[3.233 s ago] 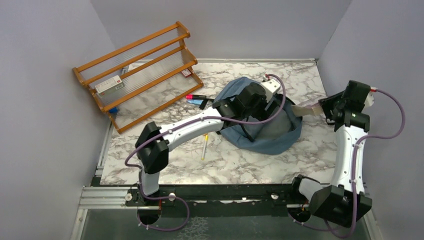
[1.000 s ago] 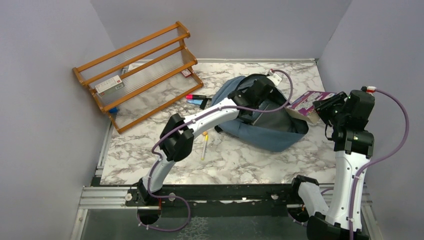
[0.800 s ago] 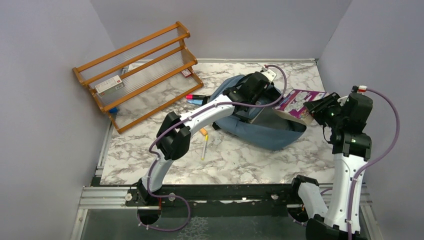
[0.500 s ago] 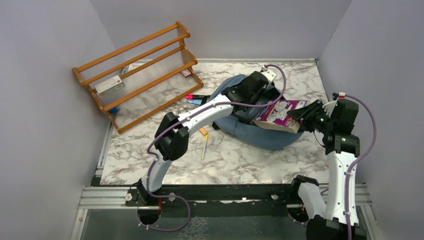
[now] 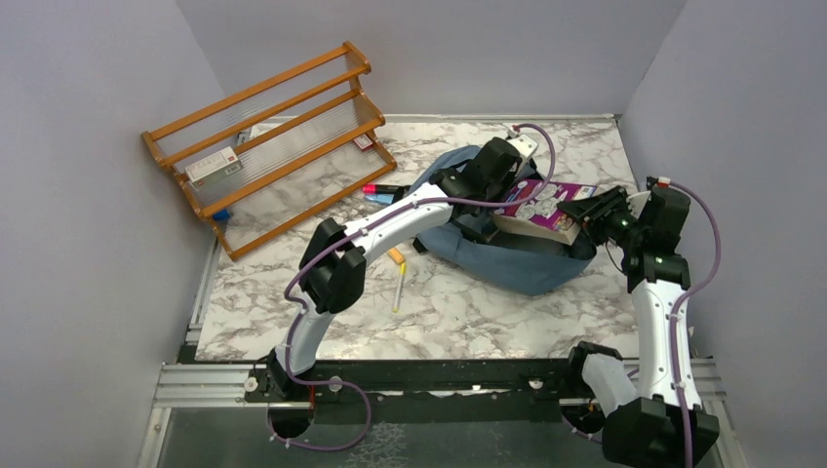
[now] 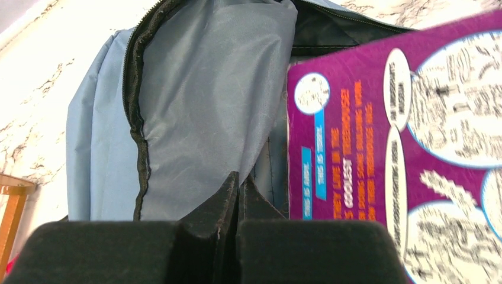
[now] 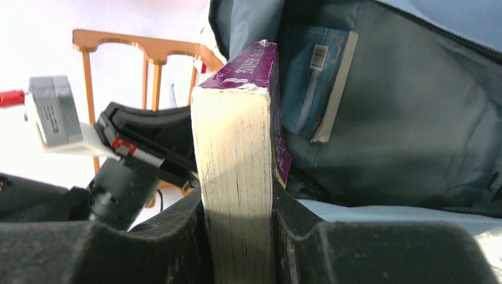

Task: Pack the student bag
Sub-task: Place the book in the student bag.

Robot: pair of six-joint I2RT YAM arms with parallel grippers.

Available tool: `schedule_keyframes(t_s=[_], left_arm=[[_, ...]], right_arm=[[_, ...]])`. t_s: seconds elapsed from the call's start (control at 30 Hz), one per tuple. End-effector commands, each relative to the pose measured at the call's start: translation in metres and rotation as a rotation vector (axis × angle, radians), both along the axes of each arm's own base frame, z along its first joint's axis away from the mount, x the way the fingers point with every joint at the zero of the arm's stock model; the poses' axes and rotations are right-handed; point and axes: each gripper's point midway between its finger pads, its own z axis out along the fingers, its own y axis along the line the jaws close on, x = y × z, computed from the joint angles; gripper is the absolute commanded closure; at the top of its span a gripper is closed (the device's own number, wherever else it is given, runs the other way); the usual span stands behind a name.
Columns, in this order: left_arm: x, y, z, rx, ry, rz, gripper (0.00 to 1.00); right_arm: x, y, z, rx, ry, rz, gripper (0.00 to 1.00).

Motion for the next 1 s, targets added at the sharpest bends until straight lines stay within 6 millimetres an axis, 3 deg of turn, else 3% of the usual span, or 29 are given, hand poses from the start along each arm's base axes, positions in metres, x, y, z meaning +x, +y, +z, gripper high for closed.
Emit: schedule_keyframes(t_s=[0.0,0.27,0.57,0.8,0.97], left_arm=[[-0.009,-0.004,0.063,-0.133,-0.065,-0.032,1.0],[-0.014,-0.016,0.088,-0.207,-0.056,-0.068,1.0],[-0.022,-0.032,0.097,-0.23,-0.036,-0.11,1.0],[-0.036,-0.047,0.092,-0.225,-0.015,-0.149,1.0],[-0.043,-0.048,0.073,-0.199,0.021,-0.153,1.0]], right_arm=[[0.025,-0.008,0.036,-0.008,-0.142,-0.031,0.99],[0.035,-0.004,0.02,0.038,-0.121,0.001,0.99],[0.055,0.003,0.019,0.127,-0.188,0.032,0.99],[0.069,0.019,0.01,0.182,-0.224,0.063,0.99],[0.073,0.034,-0.006,0.188,-0.223,0.054,0.99]])
